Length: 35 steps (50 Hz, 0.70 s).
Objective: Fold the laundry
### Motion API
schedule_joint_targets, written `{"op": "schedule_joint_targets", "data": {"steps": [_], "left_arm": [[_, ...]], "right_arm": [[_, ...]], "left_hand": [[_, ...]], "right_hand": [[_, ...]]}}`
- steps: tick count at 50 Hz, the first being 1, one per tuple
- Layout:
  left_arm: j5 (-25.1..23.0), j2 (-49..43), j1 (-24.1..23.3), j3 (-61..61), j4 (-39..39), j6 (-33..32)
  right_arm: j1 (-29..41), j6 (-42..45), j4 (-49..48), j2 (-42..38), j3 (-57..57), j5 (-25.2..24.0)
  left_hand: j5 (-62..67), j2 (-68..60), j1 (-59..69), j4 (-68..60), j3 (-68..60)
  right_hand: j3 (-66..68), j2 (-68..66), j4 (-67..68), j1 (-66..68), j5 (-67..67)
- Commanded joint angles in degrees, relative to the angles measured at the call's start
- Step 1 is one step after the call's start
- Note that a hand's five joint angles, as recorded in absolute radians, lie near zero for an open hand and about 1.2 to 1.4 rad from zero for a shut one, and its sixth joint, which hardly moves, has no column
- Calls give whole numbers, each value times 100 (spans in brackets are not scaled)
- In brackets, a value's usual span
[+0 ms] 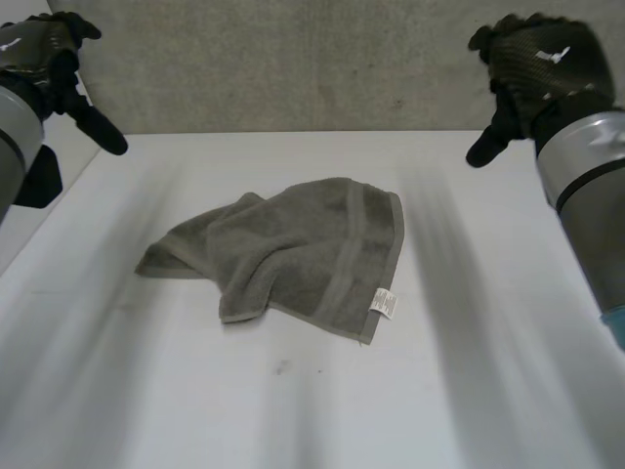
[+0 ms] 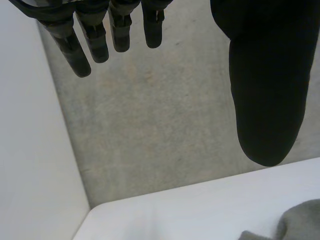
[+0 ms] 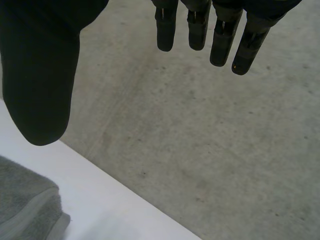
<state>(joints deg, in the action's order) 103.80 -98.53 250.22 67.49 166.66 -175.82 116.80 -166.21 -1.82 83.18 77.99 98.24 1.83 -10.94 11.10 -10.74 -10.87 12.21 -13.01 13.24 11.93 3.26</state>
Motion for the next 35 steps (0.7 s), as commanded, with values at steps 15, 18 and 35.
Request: {"op": "schedule_joint_targets", "data": {"steps": [15, 18, 35], "left_arm": [[-299, 35, -79, -245, -1092, -49], [-483, 35, -70, -210, -1065, -58], [-537, 27, 1, -201, -1048, -66]], "right_arm": [[-44, -210, 876, -127, -433, -472], [-35, -87, 1129, -336, -425, -866], [571, -841, 913, -2893, -284, -1518]], "left_hand": [[-128, 39, -55, 19, 32], [-128, 39, -55, 19, 32], [-128, 39, -55, 19, 32]], "right_hand": [[-221, 301, -324, -193, -326], [-221, 301, -324, -193, -326], [-99, 179, -203, -71, -204]]}}
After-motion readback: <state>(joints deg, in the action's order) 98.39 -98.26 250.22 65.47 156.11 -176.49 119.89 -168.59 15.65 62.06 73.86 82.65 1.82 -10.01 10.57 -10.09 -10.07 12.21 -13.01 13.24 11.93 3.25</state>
